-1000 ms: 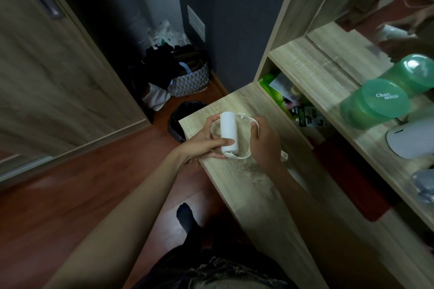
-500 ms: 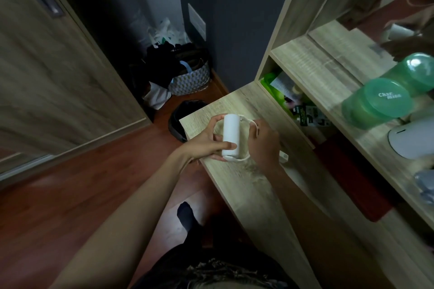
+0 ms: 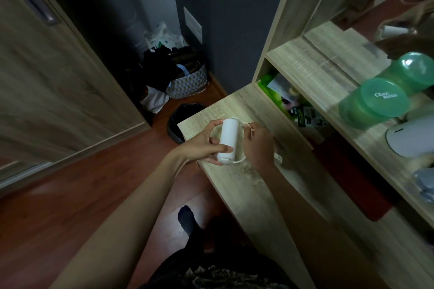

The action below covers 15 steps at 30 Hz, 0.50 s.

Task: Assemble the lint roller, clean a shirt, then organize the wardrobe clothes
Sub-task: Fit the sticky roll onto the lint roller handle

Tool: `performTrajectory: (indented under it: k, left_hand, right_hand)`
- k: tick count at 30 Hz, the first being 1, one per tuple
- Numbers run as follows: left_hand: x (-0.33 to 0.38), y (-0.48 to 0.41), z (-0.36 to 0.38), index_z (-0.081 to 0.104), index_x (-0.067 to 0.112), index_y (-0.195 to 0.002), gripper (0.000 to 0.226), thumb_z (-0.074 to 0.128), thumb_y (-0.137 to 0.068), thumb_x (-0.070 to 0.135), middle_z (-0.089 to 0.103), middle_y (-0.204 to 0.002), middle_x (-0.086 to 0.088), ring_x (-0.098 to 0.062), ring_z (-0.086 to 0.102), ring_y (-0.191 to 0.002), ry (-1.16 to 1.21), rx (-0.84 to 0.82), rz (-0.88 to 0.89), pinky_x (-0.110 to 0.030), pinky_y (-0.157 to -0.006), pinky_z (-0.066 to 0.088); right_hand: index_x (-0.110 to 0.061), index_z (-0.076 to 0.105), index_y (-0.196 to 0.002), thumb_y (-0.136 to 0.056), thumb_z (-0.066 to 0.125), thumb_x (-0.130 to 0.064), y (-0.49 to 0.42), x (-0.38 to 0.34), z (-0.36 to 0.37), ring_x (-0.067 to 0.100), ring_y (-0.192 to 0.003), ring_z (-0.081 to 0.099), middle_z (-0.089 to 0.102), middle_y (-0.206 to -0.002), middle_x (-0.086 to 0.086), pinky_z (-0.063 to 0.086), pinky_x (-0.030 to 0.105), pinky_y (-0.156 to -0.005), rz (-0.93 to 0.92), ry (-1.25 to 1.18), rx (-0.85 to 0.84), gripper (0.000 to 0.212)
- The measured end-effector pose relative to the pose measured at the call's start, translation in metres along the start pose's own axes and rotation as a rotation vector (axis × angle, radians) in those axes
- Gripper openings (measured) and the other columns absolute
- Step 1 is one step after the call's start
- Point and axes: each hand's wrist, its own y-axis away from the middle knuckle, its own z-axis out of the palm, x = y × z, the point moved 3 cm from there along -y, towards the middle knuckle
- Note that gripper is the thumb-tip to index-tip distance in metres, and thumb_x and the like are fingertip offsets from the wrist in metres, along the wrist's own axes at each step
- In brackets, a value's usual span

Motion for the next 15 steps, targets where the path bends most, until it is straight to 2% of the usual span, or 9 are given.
performTrajectory:
  k: [2,5,9,12,14,15]
  left_hand:
    - [0.001,0.0,-0.003,0.03,0.042,-0.136,0.075,0.071,-0.085,0.006,0.063,-0.116,-0.028,-0.033,0.071,-0.092,0.008,-0.001,0.026,-0.043,-0.076,0.061]
    - [0.0,-0.001,-0.009,0.036,0.04,-0.132,0.069,0.071,-0.085,0.003,0.063,-0.115,-0.028,-0.034,0.07,-0.096,0.033,0.016,0.065,-0.04,-0.076,0.06]
    - [0.002,-0.003,-0.027,0.045,0.027,-0.123,0.049,0.07,-0.086,0.005,0.07,-0.104,-0.012,-0.019,0.071,-0.092,0.055,0.06,0.089,-0.031,-0.073,0.059]
    - [0.004,-0.007,-0.037,0.054,0.025,-0.122,0.04,0.068,-0.088,0.009,0.071,-0.096,-0.007,-0.02,0.069,-0.094,0.043,0.068,0.089,-0.032,-0.079,0.059]
    - [0.005,-0.01,-0.04,0.058,0.028,-0.122,0.038,0.067,-0.09,0.011,0.07,-0.094,-0.005,-0.02,0.068,-0.095,0.048,0.069,0.09,-0.034,-0.086,0.058]
    - [0.005,-0.011,-0.04,0.058,0.029,-0.122,0.037,0.066,-0.09,0.011,0.07,-0.095,-0.005,-0.019,0.068,-0.096,0.056,0.067,0.092,-0.034,-0.087,0.058]
  right_hand:
    - [-0.003,0.064,-0.098,-0.099,0.045,-0.019,-0.002,-0.002,-0.001,0.017,-0.074,0.057,0.066,-0.086,0.011,0.04,0.025,-0.067,-0.035,-0.032,0.001,0.024]
    - [-0.01,0.058,-0.088,-0.101,0.04,-0.025,-0.008,-0.004,-0.012,0.022,-0.068,0.056,0.061,-0.076,0.012,0.04,0.028,-0.061,-0.059,-0.145,-0.045,0.026]
    - [-0.013,0.056,-0.074,-0.099,0.031,-0.046,-0.011,0.006,-0.016,0.022,-0.059,0.058,0.062,-0.064,0.007,0.047,0.033,-0.061,0.104,-0.263,-0.363,0.048]
    - [-0.008,0.058,-0.072,-0.099,0.031,-0.049,-0.004,0.007,-0.003,0.017,-0.051,0.054,0.059,-0.058,0.006,0.044,0.028,-0.055,0.167,-0.332,-0.504,0.056]
    - [-0.006,0.063,-0.077,-0.101,0.031,-0.045,0.001,0.003,0.004,0.011,-0.051,0.055,0.06,-0.06,0.003,0.042,0.021,-0.049,0.187,-0.391,-0.496,0.056]
    - [-0.003,0.066,-0.082,-0.101,0.033,-0.043,0.002,0.0,0.005,0.011,-0.055,0.058,0.062,-0.064,0.004,0.043,0.02,-0.051,0.175,-0.411,-0.475,0.055]
